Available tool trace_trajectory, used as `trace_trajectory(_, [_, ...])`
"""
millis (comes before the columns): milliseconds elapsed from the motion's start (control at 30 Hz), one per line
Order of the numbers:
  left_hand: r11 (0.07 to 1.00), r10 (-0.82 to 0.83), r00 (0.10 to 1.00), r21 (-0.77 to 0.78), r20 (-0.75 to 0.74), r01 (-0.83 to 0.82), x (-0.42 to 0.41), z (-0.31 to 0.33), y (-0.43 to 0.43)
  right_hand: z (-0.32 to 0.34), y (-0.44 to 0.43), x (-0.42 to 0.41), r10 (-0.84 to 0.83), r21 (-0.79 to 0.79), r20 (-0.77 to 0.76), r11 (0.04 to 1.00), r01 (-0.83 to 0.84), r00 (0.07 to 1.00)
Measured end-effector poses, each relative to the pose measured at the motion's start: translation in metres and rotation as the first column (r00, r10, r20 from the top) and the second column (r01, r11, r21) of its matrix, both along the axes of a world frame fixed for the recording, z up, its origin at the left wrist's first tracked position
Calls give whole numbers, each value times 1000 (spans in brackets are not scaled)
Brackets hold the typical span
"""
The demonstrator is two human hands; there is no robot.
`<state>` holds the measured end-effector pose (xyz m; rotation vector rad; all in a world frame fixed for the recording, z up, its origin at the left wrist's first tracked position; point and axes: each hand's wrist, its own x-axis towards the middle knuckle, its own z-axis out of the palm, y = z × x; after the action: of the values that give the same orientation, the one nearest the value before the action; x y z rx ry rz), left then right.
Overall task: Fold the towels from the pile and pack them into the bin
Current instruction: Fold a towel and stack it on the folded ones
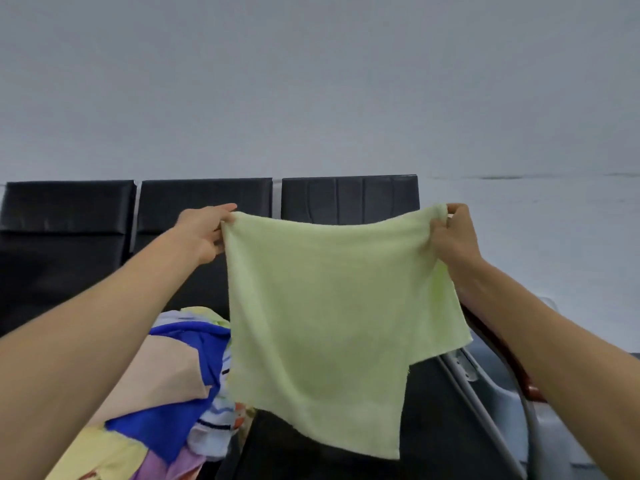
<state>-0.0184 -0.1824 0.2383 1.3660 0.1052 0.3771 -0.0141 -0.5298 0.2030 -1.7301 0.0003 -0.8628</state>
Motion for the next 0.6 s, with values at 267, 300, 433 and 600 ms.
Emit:
trace_trajectory(267, [580, 145, 969, 776, 202, -249, -16, -3, 7, 8, -12, -14, -102, -412, -135, 911, 38, 986])
trace_trajectory(300, [562, 138, 971, 791, 196, -240, -18, -3, 6, 9, -12, -15, -110, -422, -173, 906, 27, 979])
trace_trajectory(433, [599, 111, 987, 785, 115, -159, -23, -7, 2, 14, -12, -15, -75, -356, -289, 934, -34, 954])
trace_trajectory(600, [728, 80, 995, 686, -58, -18, -27, -9, -3, 21, -17, -18, 41, -295, -319, 945, -141, 947])
